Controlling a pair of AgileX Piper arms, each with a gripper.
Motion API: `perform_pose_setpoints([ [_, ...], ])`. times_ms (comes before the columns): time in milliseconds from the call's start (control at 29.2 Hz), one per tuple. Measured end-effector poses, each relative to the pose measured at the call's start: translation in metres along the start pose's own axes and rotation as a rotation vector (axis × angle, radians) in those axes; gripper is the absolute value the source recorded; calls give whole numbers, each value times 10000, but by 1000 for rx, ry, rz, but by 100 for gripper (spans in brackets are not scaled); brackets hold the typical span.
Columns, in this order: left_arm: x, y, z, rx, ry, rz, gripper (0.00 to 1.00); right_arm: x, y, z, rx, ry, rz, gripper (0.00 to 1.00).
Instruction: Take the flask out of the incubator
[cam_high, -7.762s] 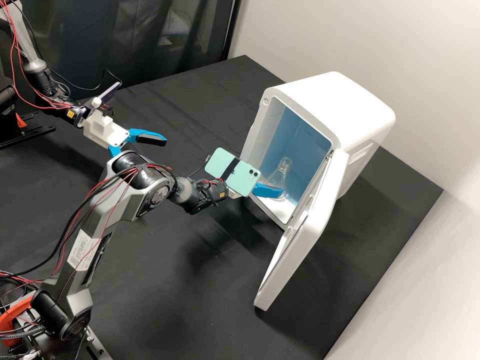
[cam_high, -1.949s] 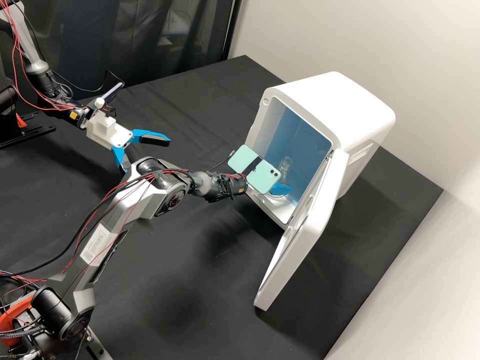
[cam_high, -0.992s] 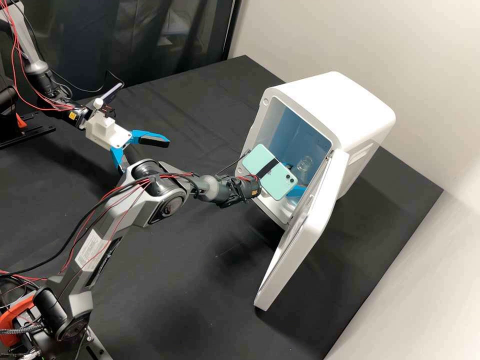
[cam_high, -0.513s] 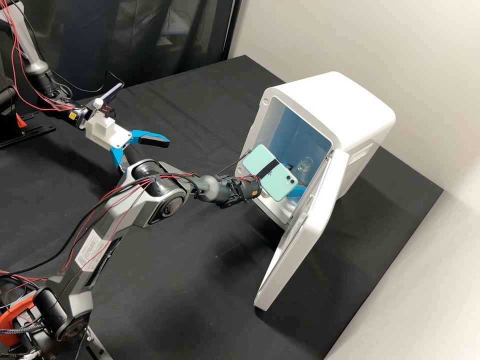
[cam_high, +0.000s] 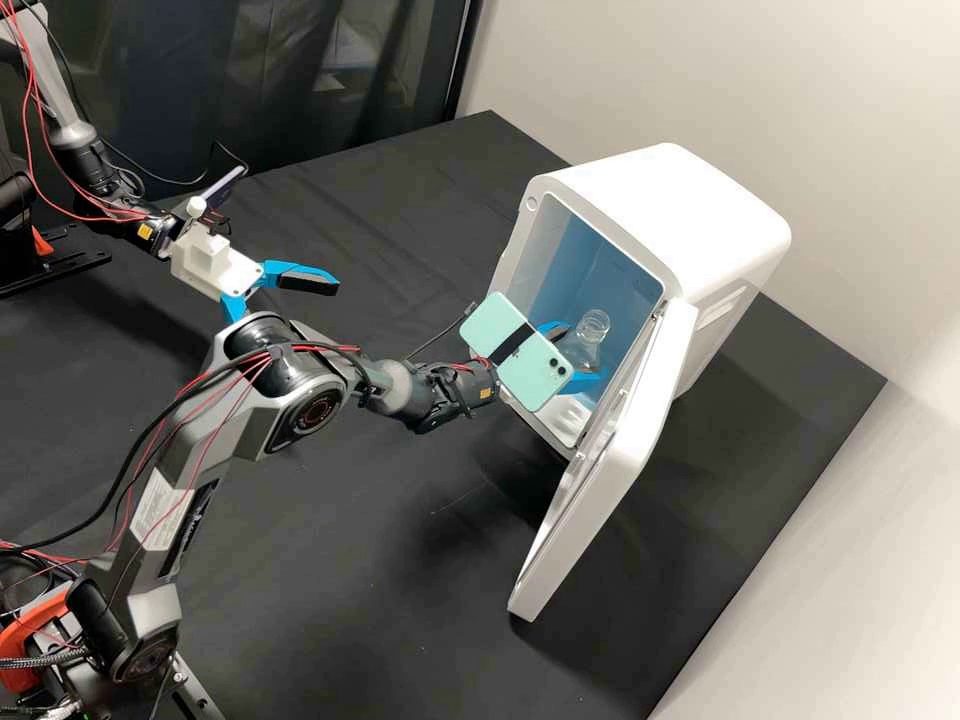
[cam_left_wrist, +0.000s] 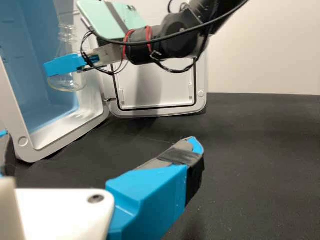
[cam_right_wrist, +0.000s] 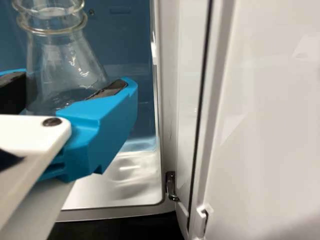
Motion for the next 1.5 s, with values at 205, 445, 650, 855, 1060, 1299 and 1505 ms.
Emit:
perform_pose_setpoints([
  [205, -2, 5, 1, 0, 0, 2, 100, -168, 17, 128, 0, 3, 6, 0],
  [445, -3, 9, 2, 1, -1, 4, 100, -395, -71, 207, -40, 40, -17, 0],
  [650, -10, 29, 8, 3, -4, 11, 100, -600, -136, 263, -74, 77, -35, 0],
  [855, -27, 8, 7, 1, -2, 3, 100, -804, -137, 281, -63, 99, -31, 0],
  [1060, -28, 11, 7, 2, -2, 4, 100, -1037, -126, 222, -69, 163, -12, 0],
  [1299, -30, 14, -9, 1, 4, 5, 100, -1220, -225, 158, -97, 240, -49, 0],
  [1505, -32, 17, -25, 0, 10, 6, 100, -1254, -267, 167, -101, 242, -67, 0],
])
